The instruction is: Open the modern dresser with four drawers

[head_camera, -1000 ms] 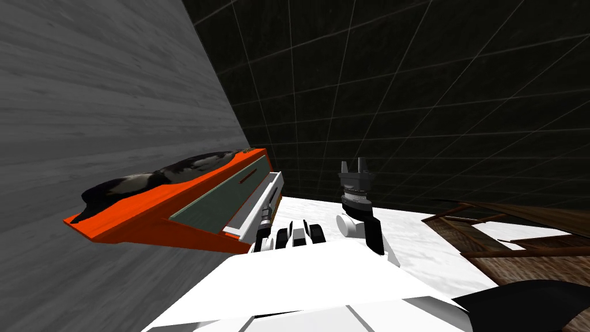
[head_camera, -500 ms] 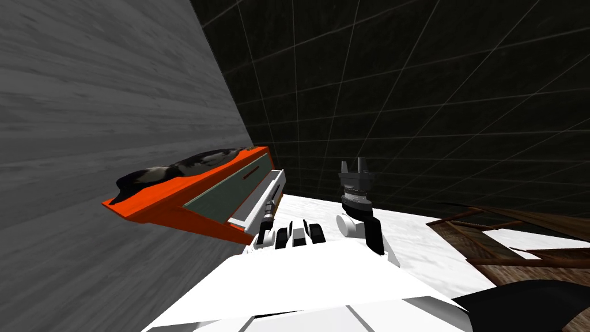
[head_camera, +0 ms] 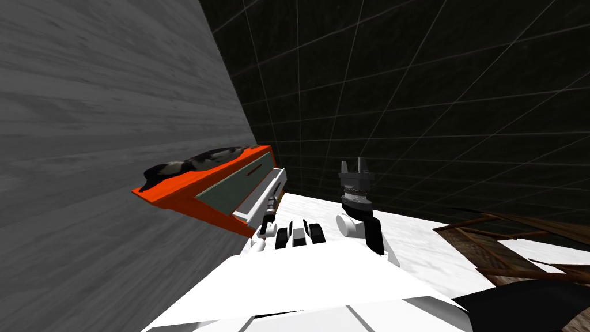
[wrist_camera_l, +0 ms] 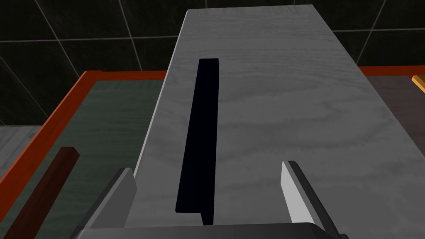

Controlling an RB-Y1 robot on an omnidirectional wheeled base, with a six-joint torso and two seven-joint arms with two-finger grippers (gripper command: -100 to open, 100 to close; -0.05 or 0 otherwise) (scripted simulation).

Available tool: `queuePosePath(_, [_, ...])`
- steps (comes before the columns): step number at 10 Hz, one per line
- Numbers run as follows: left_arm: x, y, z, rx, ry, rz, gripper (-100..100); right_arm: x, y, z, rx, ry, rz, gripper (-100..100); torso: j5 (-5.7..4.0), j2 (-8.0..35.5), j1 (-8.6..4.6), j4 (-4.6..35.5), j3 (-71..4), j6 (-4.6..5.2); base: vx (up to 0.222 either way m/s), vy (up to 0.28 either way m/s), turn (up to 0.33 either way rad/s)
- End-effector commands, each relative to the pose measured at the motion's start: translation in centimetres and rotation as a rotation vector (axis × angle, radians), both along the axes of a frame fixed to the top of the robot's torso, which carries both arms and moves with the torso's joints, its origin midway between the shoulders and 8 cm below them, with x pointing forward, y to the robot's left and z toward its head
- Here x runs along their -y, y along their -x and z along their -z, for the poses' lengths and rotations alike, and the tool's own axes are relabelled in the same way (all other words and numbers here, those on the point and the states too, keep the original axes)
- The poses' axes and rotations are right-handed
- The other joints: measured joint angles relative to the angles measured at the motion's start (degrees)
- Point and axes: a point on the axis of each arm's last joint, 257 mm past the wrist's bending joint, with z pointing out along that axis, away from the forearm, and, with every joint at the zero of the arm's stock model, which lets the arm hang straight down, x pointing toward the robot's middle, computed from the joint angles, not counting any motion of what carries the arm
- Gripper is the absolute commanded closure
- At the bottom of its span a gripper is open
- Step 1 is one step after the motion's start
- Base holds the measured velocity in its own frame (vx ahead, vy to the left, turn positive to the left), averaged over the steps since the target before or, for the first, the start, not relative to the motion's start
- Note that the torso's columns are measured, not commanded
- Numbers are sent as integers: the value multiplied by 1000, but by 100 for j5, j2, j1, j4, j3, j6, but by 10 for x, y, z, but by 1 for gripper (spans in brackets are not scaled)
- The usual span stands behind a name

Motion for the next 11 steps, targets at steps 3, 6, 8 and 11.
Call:
queuePosePath(3, [7, -34, -7, 0, 4, 40, -100, 0, 0, 0, 0, 0, 0, 0, 2, -10, 8, -2, -5, 0, -64, -15, 75])
queuePosePath(6, [13, -46, -12, 1, -3, 53, -100, 0, 0, 0, 0, 0, 0, 0, 0, -12, 2, -3, -7, 0, -28, -12, 17])
queuePosePath(8, [15, -64, -20, 6, -8, 68, -100, 0, 0, 0, 0, 0, 0, 0, 1, -1, 3, -1, -2, -3, -45, -16, 117])
queuePosePath(11, [16, -85, -28, 2, -21, 81, -100, 0, 0, 0, 0, 0, 0, 0, 0, 6, 0, 2, 5, 1, -70, -21, 65])
